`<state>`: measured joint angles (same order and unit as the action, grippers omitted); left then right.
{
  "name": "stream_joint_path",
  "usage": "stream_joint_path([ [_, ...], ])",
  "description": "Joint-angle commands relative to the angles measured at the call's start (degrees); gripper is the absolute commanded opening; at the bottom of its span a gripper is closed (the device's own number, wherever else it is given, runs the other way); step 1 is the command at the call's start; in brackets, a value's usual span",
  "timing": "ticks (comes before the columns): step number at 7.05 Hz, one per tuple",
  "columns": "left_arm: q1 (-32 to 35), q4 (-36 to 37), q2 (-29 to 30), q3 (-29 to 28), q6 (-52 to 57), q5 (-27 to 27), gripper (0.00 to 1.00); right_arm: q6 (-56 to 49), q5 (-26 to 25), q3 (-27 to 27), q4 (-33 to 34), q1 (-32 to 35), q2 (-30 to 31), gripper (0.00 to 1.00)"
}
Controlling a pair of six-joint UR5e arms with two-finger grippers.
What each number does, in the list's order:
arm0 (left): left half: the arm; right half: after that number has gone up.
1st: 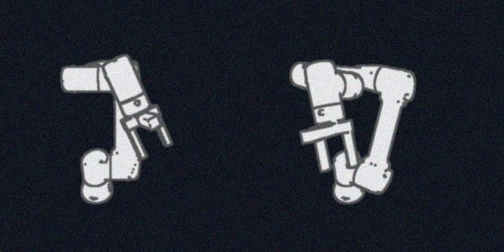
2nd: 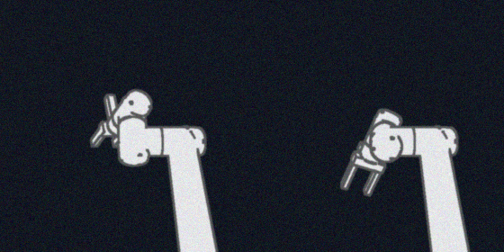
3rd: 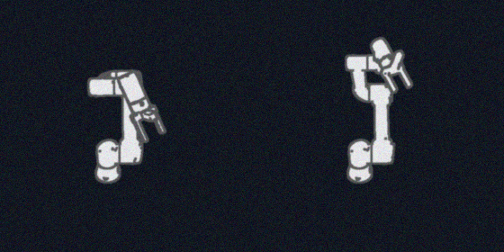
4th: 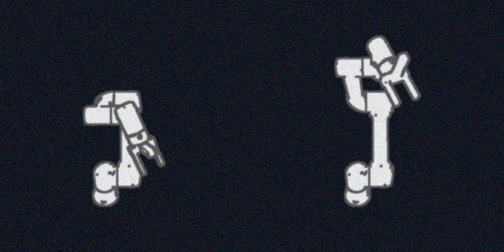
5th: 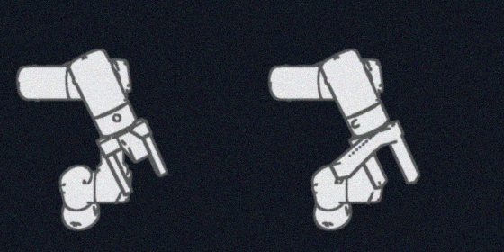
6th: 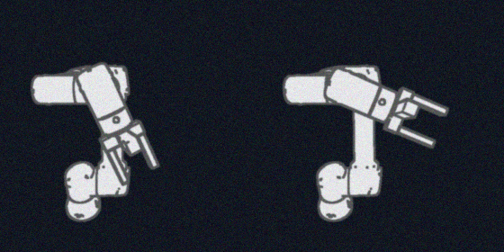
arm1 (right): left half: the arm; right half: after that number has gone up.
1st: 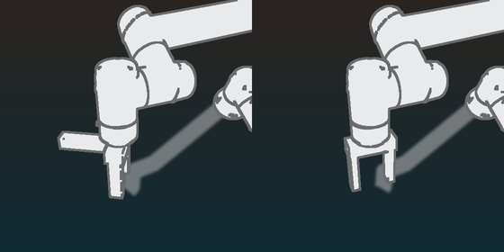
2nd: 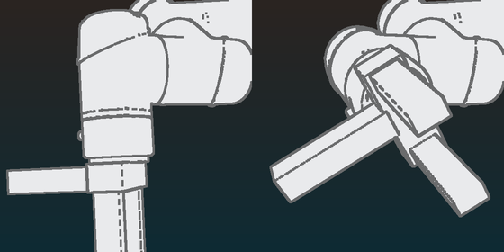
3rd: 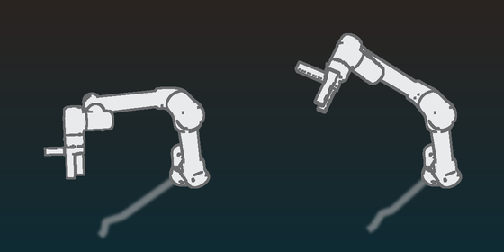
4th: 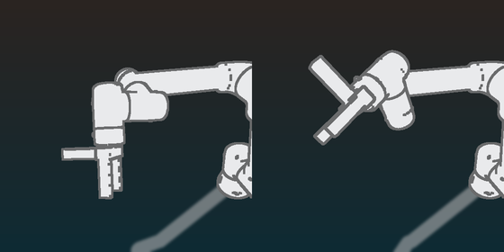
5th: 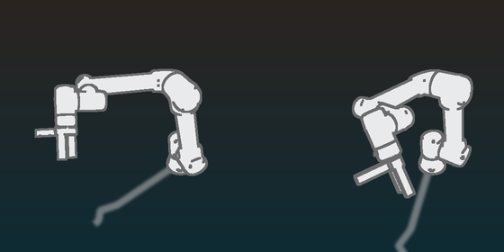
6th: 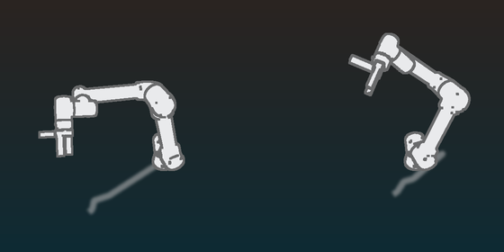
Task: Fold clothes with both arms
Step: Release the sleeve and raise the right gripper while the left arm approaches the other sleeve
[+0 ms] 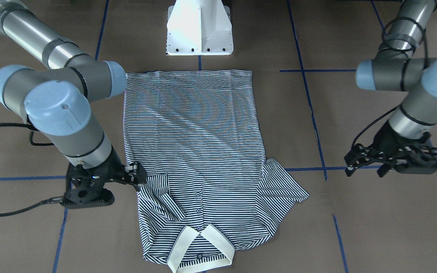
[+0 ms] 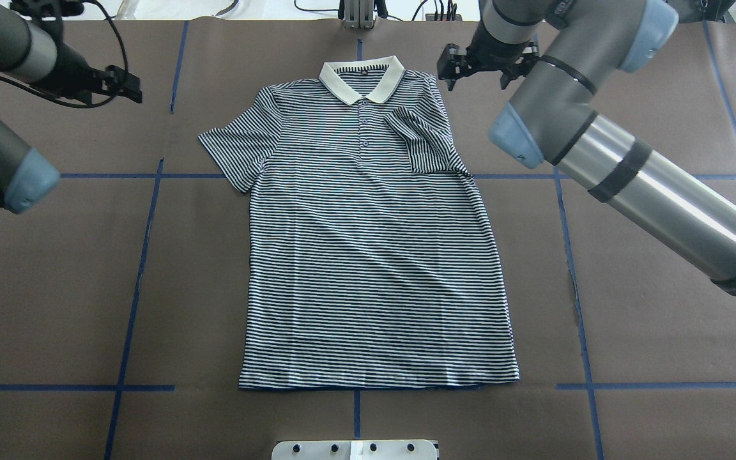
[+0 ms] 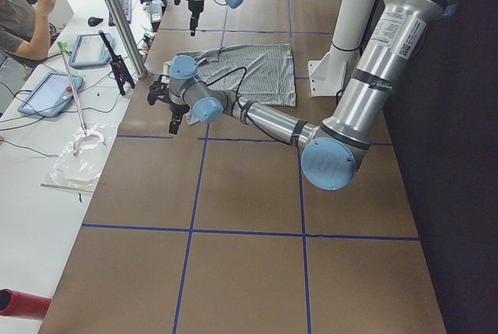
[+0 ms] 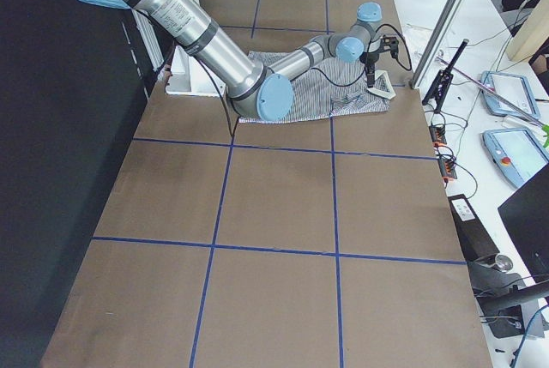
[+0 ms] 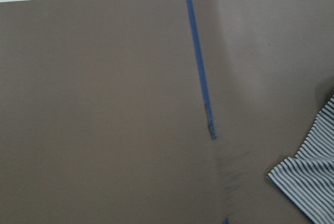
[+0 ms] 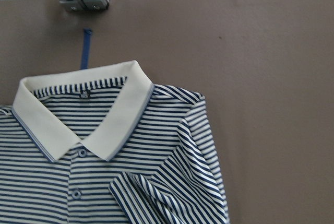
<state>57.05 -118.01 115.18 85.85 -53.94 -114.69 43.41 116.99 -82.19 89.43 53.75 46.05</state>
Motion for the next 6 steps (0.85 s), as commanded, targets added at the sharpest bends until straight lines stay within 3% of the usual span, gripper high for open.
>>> stream_joint_path([
  [1,-8.59,-0.81,4.42,-3.99,-11.68,11.28,1.0,-17.71,6.44,-6.93,10.85,5.63,6.22,1.0],
  [3,-9.42,-5.81,8.04,-12.16,-12.33,13.87,1.0,-17.14,8.43,-9.37,5.77,6.36,11.32,1.0],
  [5,-10.55,-8.98,8.4,-15.6,-12.51,14.23,1.0,-17.22,8.78,-10.53,5.22,6.28,12.4,1.0],
  [6,-11.95,-9.52,9.88,-17.97,-13.82,17.19,1.0,-17.13,9.74,-10.53,5.31,6.45,12.4,1.0],
])
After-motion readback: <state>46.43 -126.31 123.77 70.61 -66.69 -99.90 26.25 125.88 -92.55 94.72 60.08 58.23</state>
